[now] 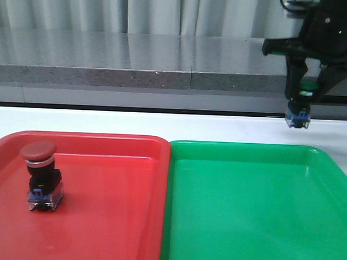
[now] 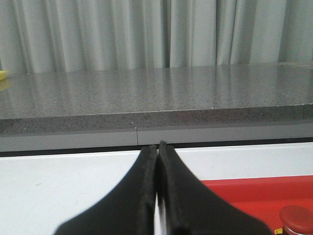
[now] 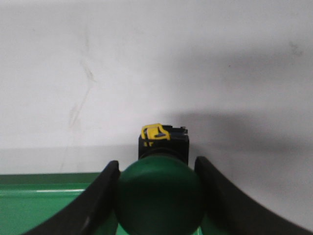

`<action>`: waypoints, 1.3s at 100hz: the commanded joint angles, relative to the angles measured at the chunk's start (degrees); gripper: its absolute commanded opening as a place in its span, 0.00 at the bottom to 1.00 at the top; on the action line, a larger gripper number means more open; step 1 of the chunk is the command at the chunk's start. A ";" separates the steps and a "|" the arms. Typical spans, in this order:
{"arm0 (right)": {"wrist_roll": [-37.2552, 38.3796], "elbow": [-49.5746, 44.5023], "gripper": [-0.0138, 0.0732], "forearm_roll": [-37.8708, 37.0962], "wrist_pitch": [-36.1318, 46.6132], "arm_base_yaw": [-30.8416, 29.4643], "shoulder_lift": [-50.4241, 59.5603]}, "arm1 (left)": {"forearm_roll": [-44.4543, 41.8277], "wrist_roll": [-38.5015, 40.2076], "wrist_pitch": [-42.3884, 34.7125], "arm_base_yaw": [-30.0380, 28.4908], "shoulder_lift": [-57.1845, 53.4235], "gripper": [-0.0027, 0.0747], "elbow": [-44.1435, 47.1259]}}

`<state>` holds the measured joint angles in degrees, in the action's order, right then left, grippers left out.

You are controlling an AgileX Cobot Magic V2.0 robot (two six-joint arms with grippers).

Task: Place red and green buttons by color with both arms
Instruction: 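Lift the green button with the right gripper, then move the green button into the green tray and lower it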

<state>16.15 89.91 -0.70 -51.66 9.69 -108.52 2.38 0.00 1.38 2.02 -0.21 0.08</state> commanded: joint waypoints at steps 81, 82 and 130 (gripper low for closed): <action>12.38 -21.17 0.41 1.35 5.73 20.01 17.39 | 0.60 0.00 -4.15 -0.08 -1.84 0.01 0.65; 12.54 -21.61 0.41 1.35 5.89 20.34 17.39 | 0.60 0.00 -4.15 -0.08 -1.84 0.01 0.65; 13.21 -28.92 0.41 0.06 11.36 23.46 14.59 | 0.60 0.00 -4.15 -0.08 -1.84 0.01 0.65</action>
<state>29.15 60.02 0.00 -41.83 33.17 -94.71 2.38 0.00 1.38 2.02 -0.21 0.08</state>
